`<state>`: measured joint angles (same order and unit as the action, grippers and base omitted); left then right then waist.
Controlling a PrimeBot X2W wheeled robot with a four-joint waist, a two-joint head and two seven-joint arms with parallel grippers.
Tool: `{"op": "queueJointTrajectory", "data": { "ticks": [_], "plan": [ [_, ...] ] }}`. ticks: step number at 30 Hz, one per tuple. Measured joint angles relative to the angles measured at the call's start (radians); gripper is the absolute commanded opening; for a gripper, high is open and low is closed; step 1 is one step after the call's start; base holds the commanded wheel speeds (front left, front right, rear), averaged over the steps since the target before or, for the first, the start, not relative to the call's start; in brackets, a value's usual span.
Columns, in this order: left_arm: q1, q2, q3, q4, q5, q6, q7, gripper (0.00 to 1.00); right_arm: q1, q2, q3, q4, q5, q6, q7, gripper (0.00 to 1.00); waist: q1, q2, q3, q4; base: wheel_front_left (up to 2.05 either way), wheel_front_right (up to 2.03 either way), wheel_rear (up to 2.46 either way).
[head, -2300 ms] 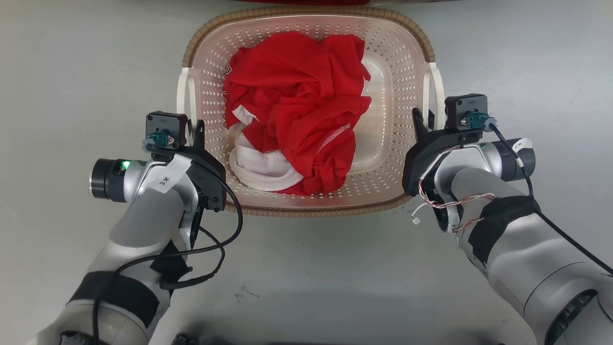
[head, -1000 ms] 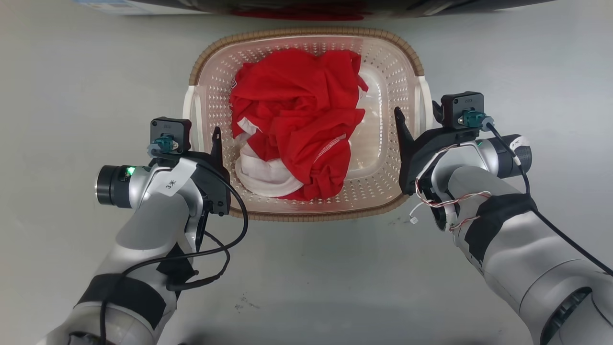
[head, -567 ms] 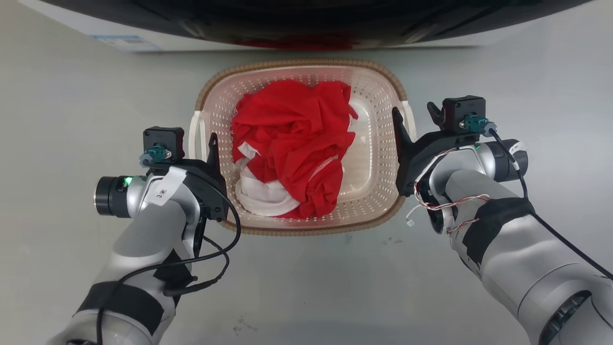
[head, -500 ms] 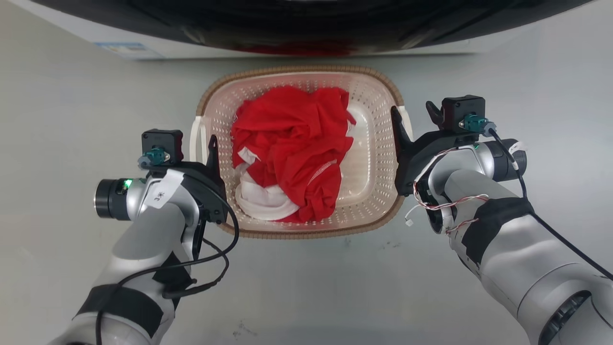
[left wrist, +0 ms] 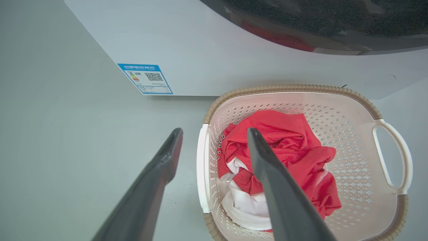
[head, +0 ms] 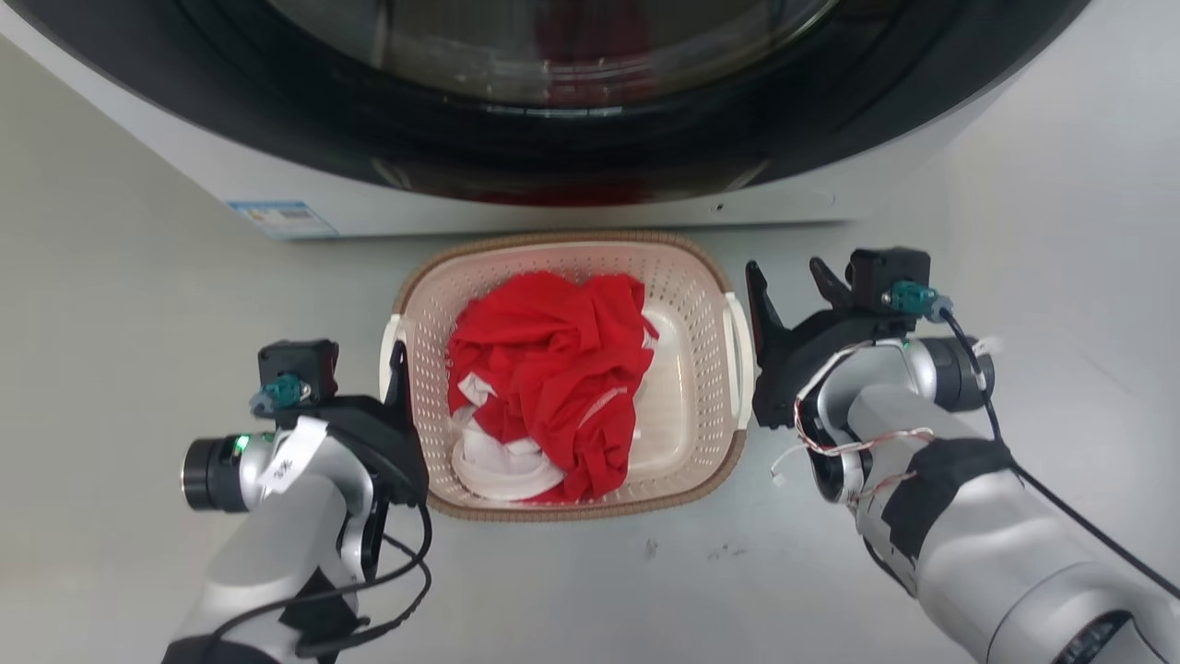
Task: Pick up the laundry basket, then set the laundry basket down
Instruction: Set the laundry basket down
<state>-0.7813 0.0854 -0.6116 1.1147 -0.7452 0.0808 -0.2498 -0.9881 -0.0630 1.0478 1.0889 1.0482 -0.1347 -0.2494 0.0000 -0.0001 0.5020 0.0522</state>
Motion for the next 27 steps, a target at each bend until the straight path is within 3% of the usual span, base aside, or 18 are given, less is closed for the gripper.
{"op": "queueJointTrajectory", "data": {
  "ticks": [12,27],
  "plan": [
    [0.224,0.017,0.066,-0.179,0.061,0.028,0.000,1.00,0.188,-0.029,-0.125,-0.105,-0.072,0.000,0.000,1.00,-0.0001,0.0000,-0.177,-0.019,0.00,0.00,0.00],
    [0.551,0.065,0.184,-0.475,0.183,0.043,0.000,1.00,0.490,-0.060,-0.299,-0.320,-0.244,0.000,0.000,1.00,-0.0002,-0.0001,-0.376,-0.028,0.00,0.00,0.00]
  ]
}}
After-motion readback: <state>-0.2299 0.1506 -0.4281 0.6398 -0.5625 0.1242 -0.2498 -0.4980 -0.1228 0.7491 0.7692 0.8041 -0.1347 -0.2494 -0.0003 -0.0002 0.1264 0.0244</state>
